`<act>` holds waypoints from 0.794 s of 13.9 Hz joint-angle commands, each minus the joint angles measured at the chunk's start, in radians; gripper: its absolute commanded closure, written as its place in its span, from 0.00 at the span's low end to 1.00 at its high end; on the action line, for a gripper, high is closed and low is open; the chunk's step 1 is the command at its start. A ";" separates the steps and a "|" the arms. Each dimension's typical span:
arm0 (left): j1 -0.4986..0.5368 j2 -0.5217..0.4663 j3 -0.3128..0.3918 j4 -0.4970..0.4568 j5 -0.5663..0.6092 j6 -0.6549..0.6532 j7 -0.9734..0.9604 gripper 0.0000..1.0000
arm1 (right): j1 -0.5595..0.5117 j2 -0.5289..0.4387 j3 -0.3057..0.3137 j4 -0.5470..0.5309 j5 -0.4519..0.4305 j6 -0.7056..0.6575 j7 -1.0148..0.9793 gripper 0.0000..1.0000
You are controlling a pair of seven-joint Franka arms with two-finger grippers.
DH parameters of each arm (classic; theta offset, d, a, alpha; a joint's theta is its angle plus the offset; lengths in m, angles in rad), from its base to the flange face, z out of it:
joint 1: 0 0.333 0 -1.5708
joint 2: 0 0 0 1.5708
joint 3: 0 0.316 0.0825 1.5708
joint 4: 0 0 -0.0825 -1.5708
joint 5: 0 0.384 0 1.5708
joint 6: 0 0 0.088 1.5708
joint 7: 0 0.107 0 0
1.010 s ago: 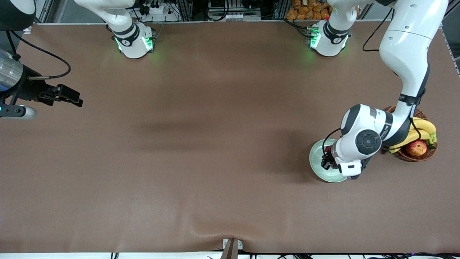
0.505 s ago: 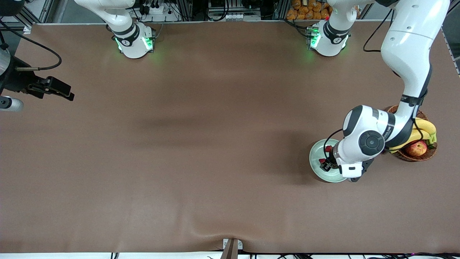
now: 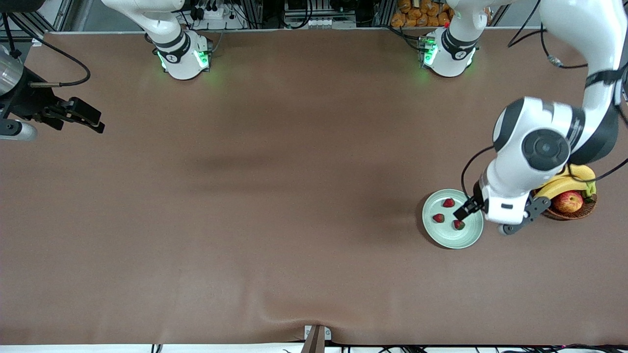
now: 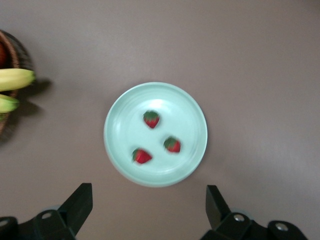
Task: Collect all strawberries into plate
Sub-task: 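Release the strawberry onto the plate and raise the left gripper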
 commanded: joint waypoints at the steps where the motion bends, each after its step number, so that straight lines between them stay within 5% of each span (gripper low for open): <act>1: 0.008 -0.169 0.021 -0.046 -0.097 -0.115 0.209 0.00 | -0.017 -0.022 0.014 -0.025 -0.020 0.018 0.010 0.00; 6: -0.217 -0.325 0.329 -0.041 -0.246 -0.261 0.553 0.00 | -0.016 -0.020 0.014 -0.016 -0.018 0.018 0.005 0.00; 11: -0.210 -0.384 0.344 -0.012 -0.255 -0.383 0.822 0.00 | -0.017 -0.019 0.013 -0.014 -0.020 0.020 0.002 0.00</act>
